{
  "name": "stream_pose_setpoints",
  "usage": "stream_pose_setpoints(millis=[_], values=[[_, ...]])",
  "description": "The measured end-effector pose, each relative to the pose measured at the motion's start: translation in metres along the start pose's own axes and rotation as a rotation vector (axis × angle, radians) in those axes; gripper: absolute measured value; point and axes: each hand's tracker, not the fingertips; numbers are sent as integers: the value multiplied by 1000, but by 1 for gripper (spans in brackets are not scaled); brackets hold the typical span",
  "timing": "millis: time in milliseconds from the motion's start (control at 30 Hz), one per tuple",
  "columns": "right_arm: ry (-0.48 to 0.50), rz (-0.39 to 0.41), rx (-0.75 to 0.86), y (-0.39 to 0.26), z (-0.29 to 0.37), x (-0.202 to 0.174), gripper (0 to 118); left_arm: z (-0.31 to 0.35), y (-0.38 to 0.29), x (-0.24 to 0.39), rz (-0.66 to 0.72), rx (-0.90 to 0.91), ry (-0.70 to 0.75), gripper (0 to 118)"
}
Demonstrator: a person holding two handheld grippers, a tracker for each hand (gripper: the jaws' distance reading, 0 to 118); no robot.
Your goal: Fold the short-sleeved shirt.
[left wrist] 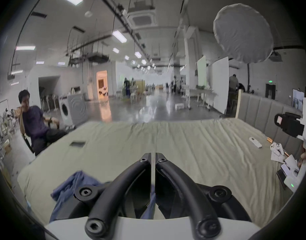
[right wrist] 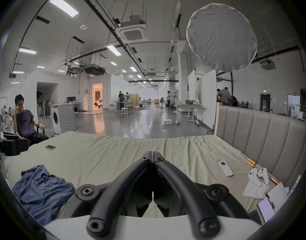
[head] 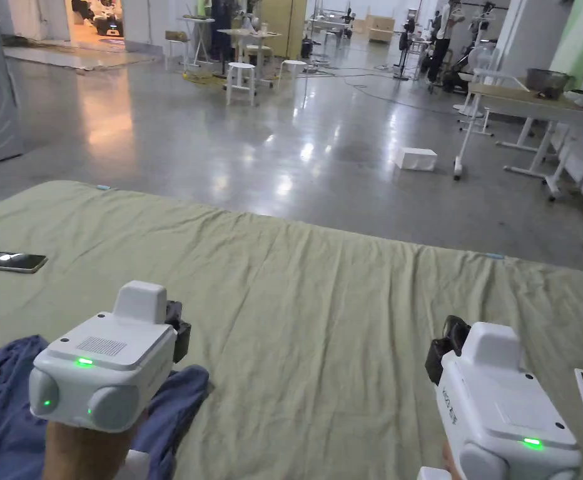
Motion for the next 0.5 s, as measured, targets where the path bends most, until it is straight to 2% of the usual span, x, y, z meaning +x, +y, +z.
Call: stream_pose_setpoints(millis=[267, 300, 367, 433, 500], values=[[70, 16, -48, -21, -11, -30, 0, -10, -81, -131, 156, -433, 89, 4], [78, 18, -56, -23, -12, -33, 0, -12, -90, -143, 173, -485, 99, 10], [95, 0, -58, -21, -10, -32, 0, -16, -111, -166, 200, -548, 131, 33], [106, 7, -80, -23, -10, -33, 0, -21, -128, -177, 184, -598, 98, 77], [100, 25, -105, -31, -13, -43, 0, -30, -144, -182, 191, -654, 71, 108]])
